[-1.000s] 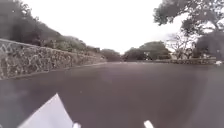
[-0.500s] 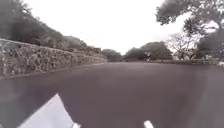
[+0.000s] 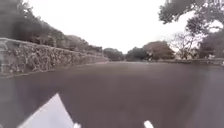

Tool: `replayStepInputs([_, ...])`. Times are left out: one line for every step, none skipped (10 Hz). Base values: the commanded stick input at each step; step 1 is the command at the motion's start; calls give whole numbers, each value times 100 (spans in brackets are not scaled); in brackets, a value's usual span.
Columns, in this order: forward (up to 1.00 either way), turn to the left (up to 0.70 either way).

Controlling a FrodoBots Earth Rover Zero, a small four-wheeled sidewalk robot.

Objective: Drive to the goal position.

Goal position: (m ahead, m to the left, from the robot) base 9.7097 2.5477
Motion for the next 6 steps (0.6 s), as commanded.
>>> replayStepInputs([50,0])
replayStepInputs([50,0])
replayStepInputs([50,0])
replayStepInputs([50,0])
replayStepInputs([50,0])
replayStepInputs([50,0])
